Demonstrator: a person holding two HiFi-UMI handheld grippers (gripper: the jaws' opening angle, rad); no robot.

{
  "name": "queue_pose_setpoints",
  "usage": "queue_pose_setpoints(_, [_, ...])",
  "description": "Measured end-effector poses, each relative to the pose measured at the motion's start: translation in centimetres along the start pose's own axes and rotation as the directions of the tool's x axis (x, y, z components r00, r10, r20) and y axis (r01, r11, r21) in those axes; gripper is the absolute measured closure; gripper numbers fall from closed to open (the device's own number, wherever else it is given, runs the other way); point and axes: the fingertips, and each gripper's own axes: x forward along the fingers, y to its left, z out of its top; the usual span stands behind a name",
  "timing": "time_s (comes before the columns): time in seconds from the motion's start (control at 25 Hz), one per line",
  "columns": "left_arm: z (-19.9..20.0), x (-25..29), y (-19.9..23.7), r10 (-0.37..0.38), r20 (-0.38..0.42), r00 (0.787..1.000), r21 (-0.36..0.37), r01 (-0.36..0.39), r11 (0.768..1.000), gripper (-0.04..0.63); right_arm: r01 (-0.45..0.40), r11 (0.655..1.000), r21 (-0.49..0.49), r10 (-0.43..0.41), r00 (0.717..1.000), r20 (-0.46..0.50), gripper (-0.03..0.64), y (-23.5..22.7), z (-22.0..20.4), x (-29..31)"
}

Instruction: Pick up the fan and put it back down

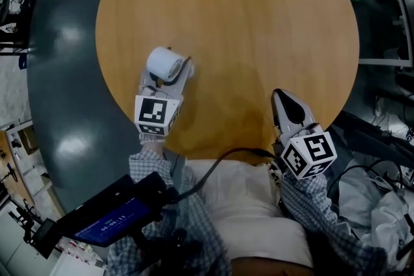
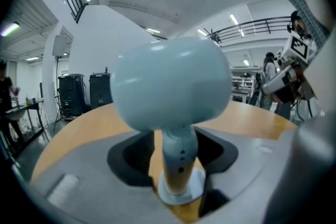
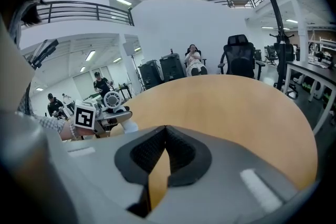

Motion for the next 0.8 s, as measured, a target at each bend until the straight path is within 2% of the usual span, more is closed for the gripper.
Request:
queue_pose_setpoints(0.28, [-1.3, -1.7, 0.0, 0.024, -0.038, 0.999, -0.029, -0.025, 0.999, 0.376, -0.036, 0.999, -0.018, 0.036, 0.999, -0.01, 0.614, 1.4, 0.1, 0.6])
queue_pose_setpoints(0.48, [-1.6, -3.2, -0.4, 0.039, -0.033, 0.999, -0.059, -0.041, 0.997, 0.377, -0.063, 0.998, -0.032, 0.062, 0.998, -0.008, 0.614, 2.2, 0.5, 0.8])
queue_pose_setpoints(0.64, [-0.8, -3.8, -0.6, 0.073, -0.035, 0.997, -0.055, -0.075, 0.996, 0.378, -0.093, 0.995, -0.043, 0.094, 0.995, 0.012, 0.614, 2.1, 1.9, 1.2])
queue_pose_setpoints(0.8, [-0.5, -6.4, 0.2, 0.106, -0.016, 0.994, -0.062, -0.107, 0.992, 0.403, -0.116, 0.991, -0.059, 0.119, 0.992, 0.038, 0.614, 3.6, 2.7, 1.3])
